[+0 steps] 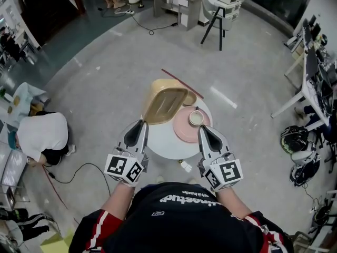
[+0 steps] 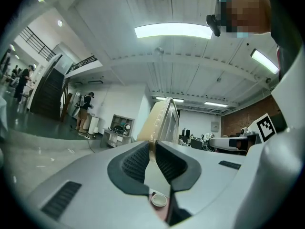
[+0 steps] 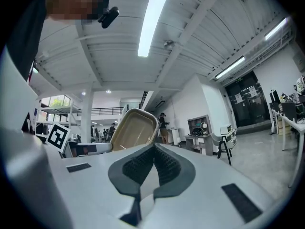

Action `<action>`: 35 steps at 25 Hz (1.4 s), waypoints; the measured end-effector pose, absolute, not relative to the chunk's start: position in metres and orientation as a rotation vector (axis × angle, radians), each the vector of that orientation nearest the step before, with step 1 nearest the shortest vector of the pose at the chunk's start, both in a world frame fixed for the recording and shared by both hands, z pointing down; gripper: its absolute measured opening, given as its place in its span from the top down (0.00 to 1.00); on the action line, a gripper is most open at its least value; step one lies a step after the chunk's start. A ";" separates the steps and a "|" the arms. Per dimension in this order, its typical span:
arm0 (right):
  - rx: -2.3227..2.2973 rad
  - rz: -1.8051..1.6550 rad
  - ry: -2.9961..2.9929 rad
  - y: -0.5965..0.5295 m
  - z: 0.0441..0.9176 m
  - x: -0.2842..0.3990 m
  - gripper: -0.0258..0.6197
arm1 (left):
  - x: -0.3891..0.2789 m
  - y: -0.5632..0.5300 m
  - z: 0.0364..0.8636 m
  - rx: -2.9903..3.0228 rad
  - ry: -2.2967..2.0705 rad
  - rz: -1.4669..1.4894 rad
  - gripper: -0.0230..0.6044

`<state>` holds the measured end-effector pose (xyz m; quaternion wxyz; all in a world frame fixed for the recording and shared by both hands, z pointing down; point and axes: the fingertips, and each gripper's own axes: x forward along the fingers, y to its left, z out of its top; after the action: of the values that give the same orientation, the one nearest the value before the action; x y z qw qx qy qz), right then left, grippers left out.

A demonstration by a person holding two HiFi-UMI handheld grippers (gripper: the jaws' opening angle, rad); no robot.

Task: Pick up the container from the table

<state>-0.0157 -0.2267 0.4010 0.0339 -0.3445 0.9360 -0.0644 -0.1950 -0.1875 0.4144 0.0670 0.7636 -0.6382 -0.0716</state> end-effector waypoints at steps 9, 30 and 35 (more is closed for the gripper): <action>-1.152 -0.219 2.853 -0.234 0.409 -0.006 0.94 | -0.190 -0.188 0.419 2.320 -1.998 -0.124 0.88; -1.157 -0.203 2.888 -0.237 0.413 -0.014 0.94 | -0.191 -0.190 0.414 2.338 -2.064 -0.007 0.88; -1.146 -0.205 2.899 -0.238 0.415 -0.013 0.94 | -0.187 -0.192 0.416 2.339 -2.058 0.001 0.88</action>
<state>-0.0126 -0.2380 0.4152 0.0089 -0.3669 0.9279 -0.0655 -0.1866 -0.1925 0.4160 0.0130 0.7507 -0.6605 0.0004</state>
